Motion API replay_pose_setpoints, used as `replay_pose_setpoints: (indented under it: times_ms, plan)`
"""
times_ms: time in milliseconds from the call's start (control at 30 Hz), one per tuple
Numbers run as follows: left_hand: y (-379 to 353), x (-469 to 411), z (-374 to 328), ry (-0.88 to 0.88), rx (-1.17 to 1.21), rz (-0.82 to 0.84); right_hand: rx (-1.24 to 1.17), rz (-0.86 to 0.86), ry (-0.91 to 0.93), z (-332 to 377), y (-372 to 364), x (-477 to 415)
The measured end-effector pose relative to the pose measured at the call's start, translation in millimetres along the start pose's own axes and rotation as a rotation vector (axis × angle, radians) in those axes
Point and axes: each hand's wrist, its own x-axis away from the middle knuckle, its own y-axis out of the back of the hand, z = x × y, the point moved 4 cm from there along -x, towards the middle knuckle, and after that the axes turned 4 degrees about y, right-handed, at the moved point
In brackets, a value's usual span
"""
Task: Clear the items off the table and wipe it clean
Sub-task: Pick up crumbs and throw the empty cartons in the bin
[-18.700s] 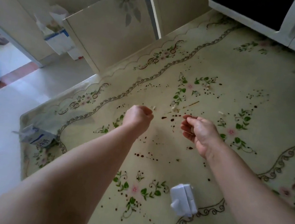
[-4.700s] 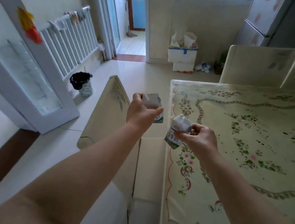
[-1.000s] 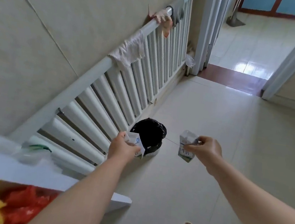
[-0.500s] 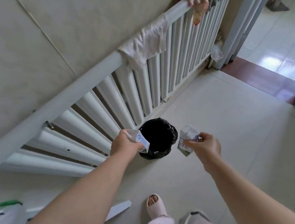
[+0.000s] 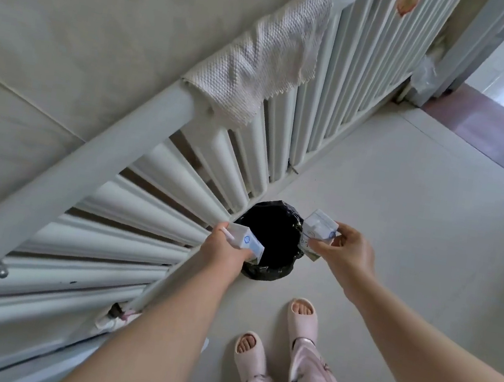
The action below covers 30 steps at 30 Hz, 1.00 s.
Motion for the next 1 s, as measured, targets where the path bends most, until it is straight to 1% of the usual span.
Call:
replay_pose_setpoints:
  times_ms: [233,433,733,833,1000]
  plan:
    - [-45.2,-45.2,-14.7,0.054,0.040,0.014,0.039,0.070,-0.013,-12.6,-10.5,-54.3]
    - [-63.0,-58.5,-20.1,0.100,0.086,0.024,0.059,0.099,-0.012,-19.7,-16.1,-73.6]
    - [-27.0,-41.3,-10.9,0.158,0.083,-0.047,0.052,0.136,-0.008,-9.3,-20.3,-65.4]
    - [-15.5,-31.8,-7.2,0.177,0.098,-0.043,0.085,0.159,-0.011,-5.9,-23.4,-56.8]
    - [0.5,-15.2,-2.1,0.149,0.117,-0.036,0.144,0.204,0.038,2.8,-29.6,-43.7]
